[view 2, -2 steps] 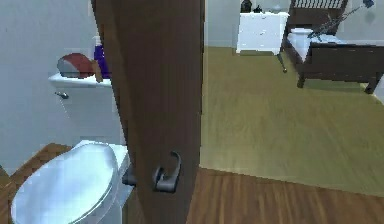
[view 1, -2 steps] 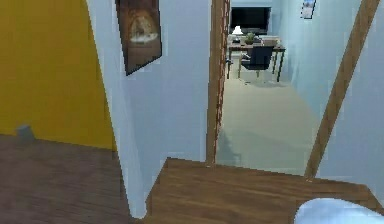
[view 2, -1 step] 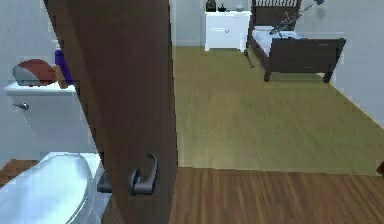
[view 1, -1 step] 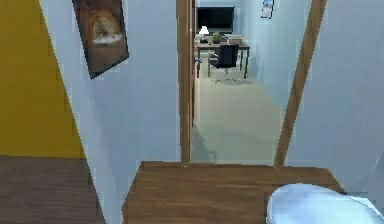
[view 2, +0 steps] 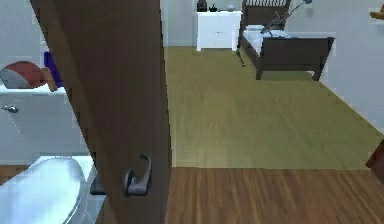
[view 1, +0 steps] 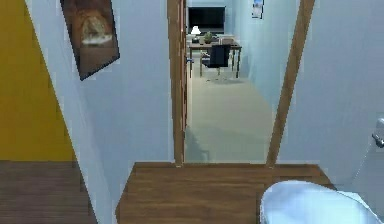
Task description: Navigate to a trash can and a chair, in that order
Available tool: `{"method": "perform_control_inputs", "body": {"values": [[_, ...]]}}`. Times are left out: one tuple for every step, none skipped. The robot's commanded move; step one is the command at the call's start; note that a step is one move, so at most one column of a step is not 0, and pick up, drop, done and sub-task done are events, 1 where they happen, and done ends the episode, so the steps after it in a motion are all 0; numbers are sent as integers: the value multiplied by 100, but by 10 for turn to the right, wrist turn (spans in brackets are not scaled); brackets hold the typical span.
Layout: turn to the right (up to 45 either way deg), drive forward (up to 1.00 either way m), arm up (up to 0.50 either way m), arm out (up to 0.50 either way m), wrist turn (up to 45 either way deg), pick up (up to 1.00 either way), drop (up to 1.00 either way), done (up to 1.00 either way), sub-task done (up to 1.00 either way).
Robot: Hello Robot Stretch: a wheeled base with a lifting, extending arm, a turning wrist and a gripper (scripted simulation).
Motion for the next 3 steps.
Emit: {"method": "perform_control_inputs", "body": {"values": [[0,15,0,0,0,0,0,0,0],[0,75,0,0,0,0,0,0,0],[60,0,0,0,0,0,0,0,0]]}}
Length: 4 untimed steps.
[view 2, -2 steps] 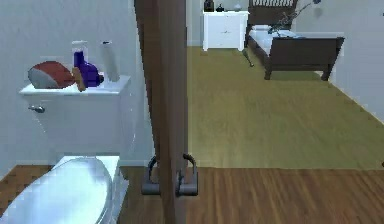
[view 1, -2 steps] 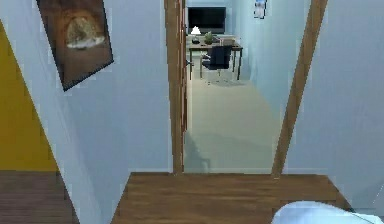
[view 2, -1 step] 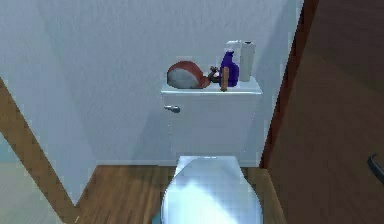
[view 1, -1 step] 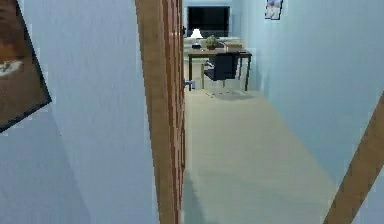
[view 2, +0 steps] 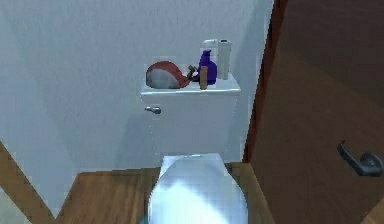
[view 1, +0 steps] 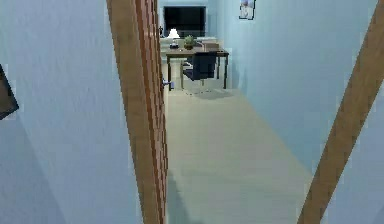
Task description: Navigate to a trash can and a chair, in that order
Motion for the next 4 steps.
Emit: {"method": "perform_control_inputs", "body": {"values": [[0,15,0,0,0,0,0,0,0],[210,0,0,0,0,0,0,0,0],[0,65,0,0,0,0,0,0,0],[-270,0,0,0,0,0,0,0,0]]}}
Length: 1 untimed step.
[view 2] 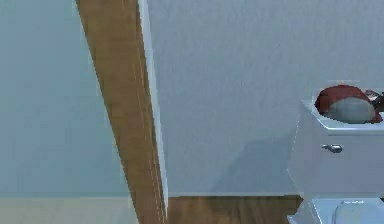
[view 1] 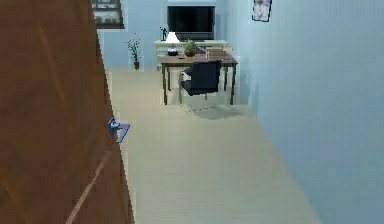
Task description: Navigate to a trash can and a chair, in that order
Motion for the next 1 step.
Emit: {"method": "perform_control_inputs", "body": {"values": [[0,100,0,0,0,0,0,0,0]]}}
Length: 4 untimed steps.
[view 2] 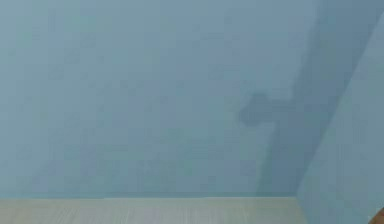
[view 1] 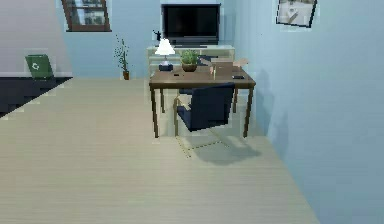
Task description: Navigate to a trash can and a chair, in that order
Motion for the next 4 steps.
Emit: {"method": "perform_control_inputs", "body": {"values": [[-30,0,0,0,0,0,0,0,0],[0,10,0,0,0,0,0,0,0],[30,0,0,0,0,0,0,0,0],[0,75,0,0,0,0,0,0,0]]}}
